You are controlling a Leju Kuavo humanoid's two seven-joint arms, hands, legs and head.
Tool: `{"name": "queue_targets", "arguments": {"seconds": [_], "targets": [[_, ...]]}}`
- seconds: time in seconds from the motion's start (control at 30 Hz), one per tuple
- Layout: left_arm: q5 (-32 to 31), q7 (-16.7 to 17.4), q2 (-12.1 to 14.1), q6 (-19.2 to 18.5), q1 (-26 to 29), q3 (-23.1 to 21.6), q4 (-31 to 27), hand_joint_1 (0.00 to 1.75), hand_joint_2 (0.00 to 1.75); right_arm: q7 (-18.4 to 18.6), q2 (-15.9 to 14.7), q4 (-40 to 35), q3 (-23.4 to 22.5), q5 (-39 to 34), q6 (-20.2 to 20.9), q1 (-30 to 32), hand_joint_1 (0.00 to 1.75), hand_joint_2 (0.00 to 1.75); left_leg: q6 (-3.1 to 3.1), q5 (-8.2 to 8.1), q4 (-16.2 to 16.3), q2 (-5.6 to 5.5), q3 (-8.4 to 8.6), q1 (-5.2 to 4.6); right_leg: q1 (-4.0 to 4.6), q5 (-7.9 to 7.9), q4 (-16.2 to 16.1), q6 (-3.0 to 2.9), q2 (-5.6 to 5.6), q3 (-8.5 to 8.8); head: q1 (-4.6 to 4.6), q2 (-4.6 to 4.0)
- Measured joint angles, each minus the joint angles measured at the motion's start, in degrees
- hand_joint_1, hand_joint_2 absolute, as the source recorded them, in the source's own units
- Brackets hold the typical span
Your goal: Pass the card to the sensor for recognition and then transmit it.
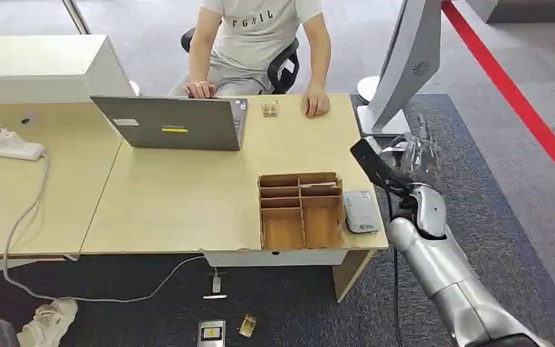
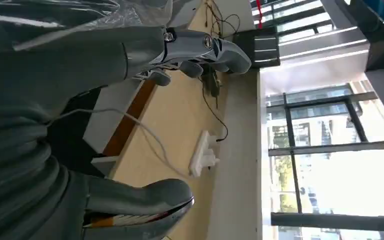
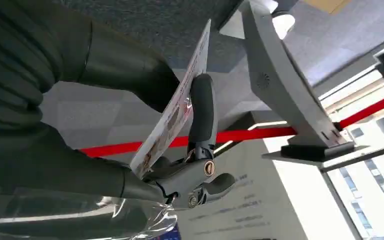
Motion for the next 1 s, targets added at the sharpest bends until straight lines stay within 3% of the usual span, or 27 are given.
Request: {"name": "queue_targets", "arguments": {"seconds": [0.2,0.47,0.73,1.0], "targets": [[-0.3,-0.1,0.0,0.0,-0.4,0.1,-1.2,0.0,1.75,-1.3,-3.7,-4.8,-4.3,-2.8,-1.9,6.5,1.75,1.75,0.0,-0.01,0.0,-0.01,-0.01,0.02,-0.01,0.0,0.0,0.0,0.0,-0.02,-0.02,0.0],[3.3,-0.1,0.0,0.0,-2.1,1.2,-3.3,0.0,1.75,-6.8,-4.8,-7.7,-6.4,-4.4,-3.2,13.3,1.75,1.75,0.0,0.0,0.0,-0.01,-0.02,0.04,0.01,-0.01,0.0,-0.01,0.0,0.01,-0.02,0.0],[3.3,-0.1,0.0,0.0,-3.0,2.9,-4.0,0.0,1.75,-10.2,-3.1,-7.3,-5.3,-3.7,-2.4,14.2,1.75,1.75,0.0,0.0,-0.1,-0.02,-0.06,0.03,0.03,-0.01,0.1,-0.01,0.0,0.03,-0.02,0.0],[0.1,-0.1,0.0,0.0,-2.6,3.5,-3.9,0.0,1.75,-13.0,1.2,-0.6,-2.9,-4.4,-3.7,11.4,1.75,1.75,0.0,0.01,-0.1,-0.01,-0.06,0.03,0.03,-0.01,0.1,-0.01,0.0,0.01,-0.02,0.0]]}}
